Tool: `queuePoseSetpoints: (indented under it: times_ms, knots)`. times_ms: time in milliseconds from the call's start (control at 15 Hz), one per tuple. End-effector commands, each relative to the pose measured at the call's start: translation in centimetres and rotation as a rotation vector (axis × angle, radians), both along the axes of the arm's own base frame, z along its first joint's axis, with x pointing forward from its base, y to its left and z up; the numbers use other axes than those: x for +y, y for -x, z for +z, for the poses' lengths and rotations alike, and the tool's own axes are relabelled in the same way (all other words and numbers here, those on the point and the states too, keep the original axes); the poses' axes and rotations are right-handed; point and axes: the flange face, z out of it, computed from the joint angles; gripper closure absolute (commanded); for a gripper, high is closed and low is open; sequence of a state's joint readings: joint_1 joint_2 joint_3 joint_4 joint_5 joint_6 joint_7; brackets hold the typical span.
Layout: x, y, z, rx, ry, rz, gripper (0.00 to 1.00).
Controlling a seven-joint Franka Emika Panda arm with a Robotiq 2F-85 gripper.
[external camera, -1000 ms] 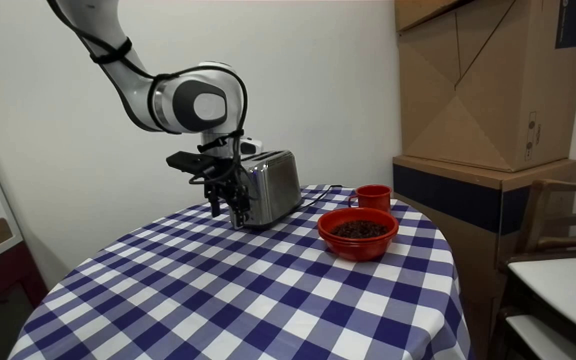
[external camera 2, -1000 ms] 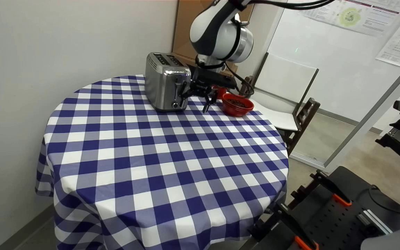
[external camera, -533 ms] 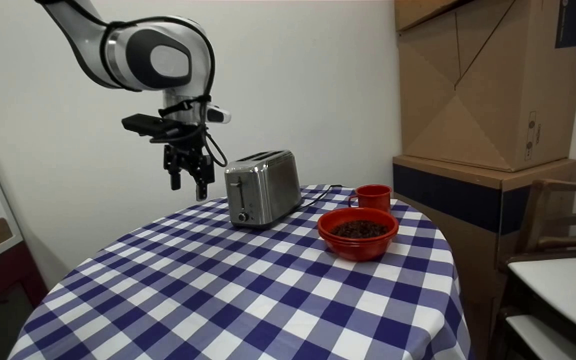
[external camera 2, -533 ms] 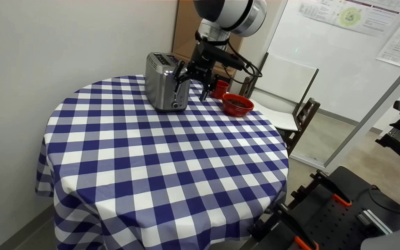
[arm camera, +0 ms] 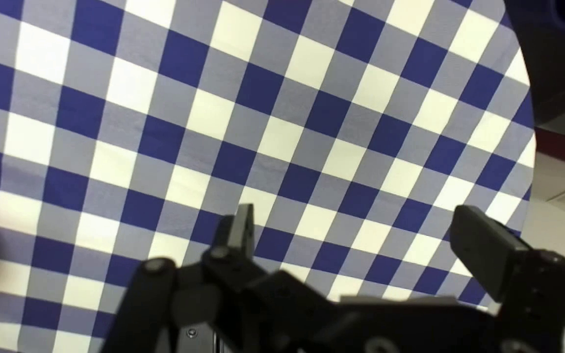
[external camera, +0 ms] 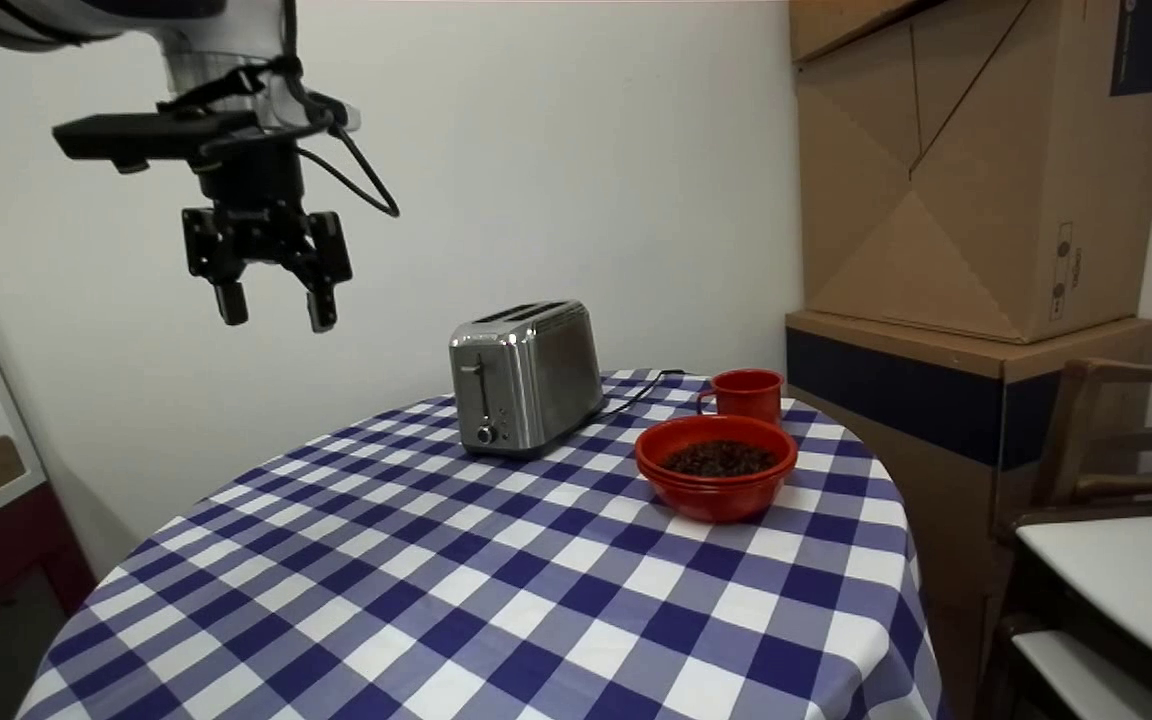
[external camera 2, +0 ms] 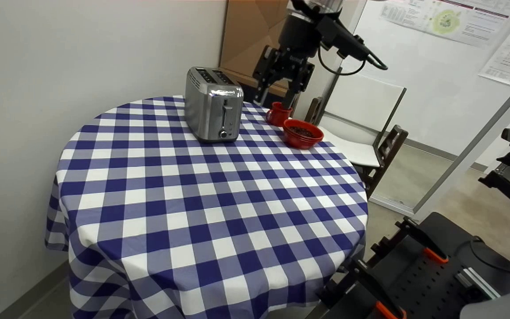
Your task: Release the lever on the toaster upwards.
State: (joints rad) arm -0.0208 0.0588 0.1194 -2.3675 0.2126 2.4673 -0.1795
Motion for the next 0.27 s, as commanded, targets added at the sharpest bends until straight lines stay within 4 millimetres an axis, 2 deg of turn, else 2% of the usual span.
queuePoseSetpoints:
  times_ms: [0, 200]
  knots:
    - [-0.1, 1.1, 1.3, -0.032, 0.012, 0.028, 0.00]
    - [-0.2, 3.6, 3.5, -0.087, 0.029, 0.062, 0.00]
